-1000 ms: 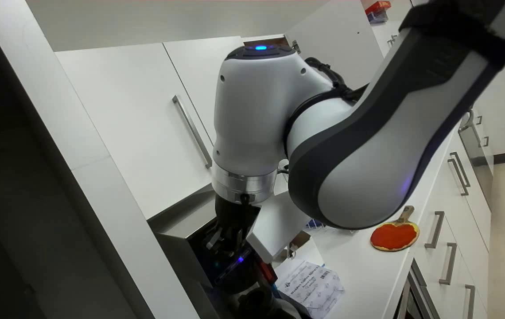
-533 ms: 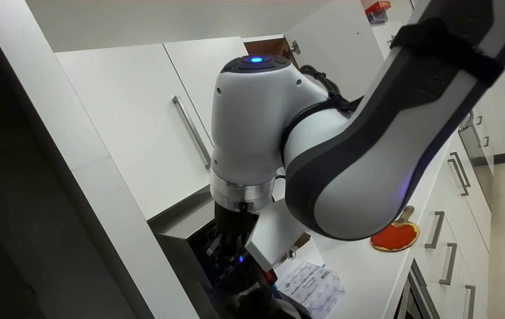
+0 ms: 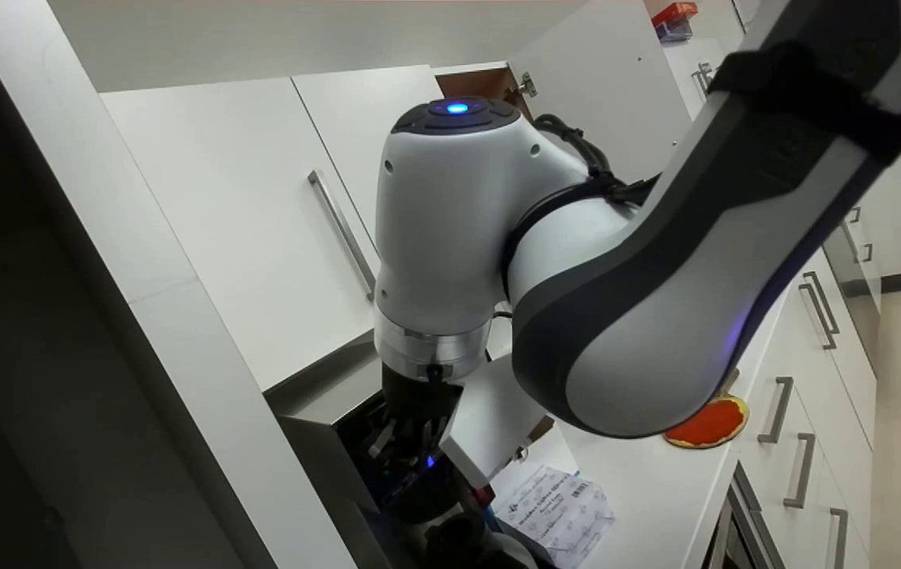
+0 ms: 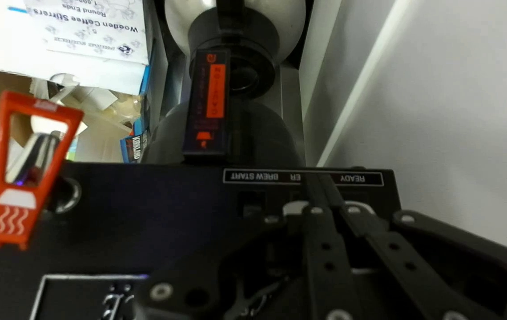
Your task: Switch on the coffee machine
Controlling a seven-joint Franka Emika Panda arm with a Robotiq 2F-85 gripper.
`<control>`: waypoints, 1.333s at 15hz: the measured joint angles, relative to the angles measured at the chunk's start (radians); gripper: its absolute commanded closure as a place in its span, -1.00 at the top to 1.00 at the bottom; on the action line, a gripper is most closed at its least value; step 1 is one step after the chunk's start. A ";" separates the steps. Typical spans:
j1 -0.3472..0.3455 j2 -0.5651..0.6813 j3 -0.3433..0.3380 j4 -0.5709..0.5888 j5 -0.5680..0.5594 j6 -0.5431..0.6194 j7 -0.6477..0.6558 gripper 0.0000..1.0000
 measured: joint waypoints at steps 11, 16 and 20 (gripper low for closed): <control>0.006 -0.107 -0.014 0.009 0.001 -0.003 -0.001 -1.00; 0.080 -0.128 -0.071 0.016 0.012 -0.024 -0.005 -1.00; 0.268 -0.145 -0.196 0.016 0.036 -0.136 -0.011 -1.00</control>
